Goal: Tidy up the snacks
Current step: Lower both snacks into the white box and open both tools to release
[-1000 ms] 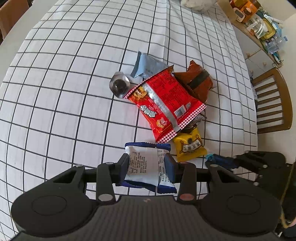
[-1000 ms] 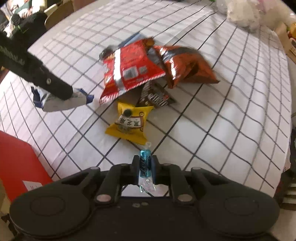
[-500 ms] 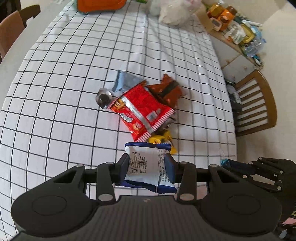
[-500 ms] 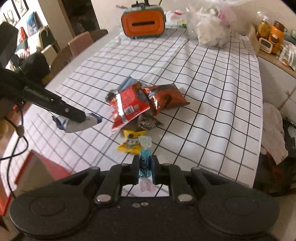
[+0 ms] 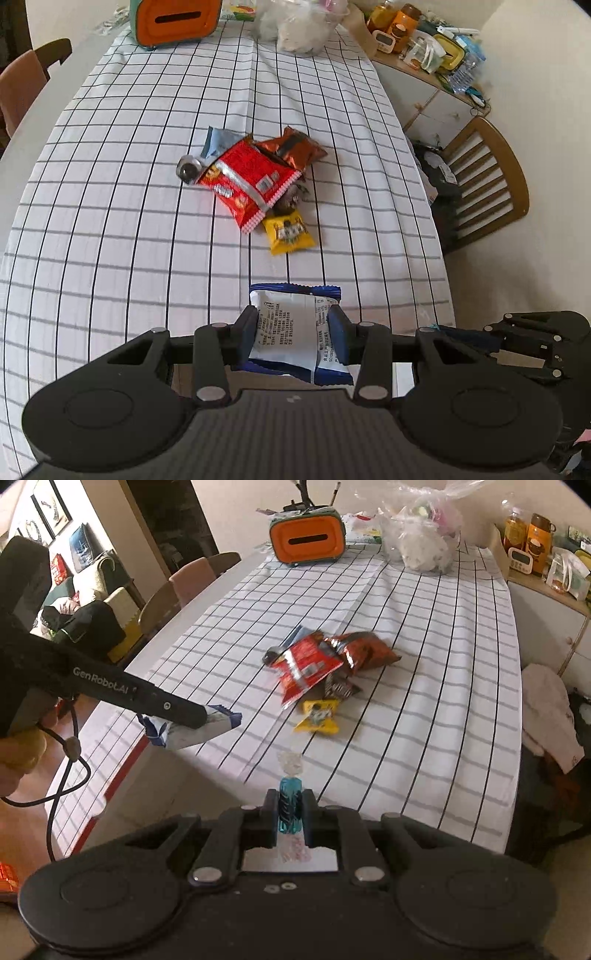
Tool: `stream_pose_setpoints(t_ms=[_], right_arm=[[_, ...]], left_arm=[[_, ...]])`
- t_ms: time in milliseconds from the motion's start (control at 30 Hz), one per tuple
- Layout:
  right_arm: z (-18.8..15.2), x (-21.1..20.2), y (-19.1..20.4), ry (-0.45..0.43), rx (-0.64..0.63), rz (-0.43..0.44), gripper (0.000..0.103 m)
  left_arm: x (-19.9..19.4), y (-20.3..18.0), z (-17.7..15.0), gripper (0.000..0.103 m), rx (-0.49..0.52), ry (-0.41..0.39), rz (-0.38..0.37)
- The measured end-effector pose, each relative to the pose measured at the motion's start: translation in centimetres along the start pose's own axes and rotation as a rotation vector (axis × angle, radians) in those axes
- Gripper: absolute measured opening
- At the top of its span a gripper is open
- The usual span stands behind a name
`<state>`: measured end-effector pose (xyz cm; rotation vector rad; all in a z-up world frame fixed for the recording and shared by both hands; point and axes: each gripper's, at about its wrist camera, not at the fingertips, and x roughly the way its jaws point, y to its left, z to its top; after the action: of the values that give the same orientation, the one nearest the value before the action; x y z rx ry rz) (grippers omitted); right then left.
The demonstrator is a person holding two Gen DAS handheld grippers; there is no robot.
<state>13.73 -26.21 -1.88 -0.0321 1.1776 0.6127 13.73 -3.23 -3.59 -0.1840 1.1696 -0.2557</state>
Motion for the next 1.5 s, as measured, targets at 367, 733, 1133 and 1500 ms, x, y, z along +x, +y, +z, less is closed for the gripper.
stream_pose_setpoints(t_ms=[367, 733, 1133, 1500], right_arm=[[-5.0, 1.1, 2.8, 0.053, 0.007, 0.02, 0.011], [-9.4, 5.0, 5.2, 0.147, -0.003, -0.007, 0.011], [-11.0, 5.8, 5.7, 0.151, 0.019, -0.044, 0.012], [-11.3, 3.0, 5.7, 0.045, 0.071, -0.043, 0.013]], left_arm=[[0.4, -1.5, -6.1, 0.035, 0.077, 0.034, 0.047], [1.8, -1.2, -10.2, 0.034, 0.104, 0.083, 0.111], [1.5, -1.6, -10.9, 0.034, 0.121, 0.057, 0.131], [0.7, -1.9, -11.3, 0.045, 0.14, 0.016, 0.15]])
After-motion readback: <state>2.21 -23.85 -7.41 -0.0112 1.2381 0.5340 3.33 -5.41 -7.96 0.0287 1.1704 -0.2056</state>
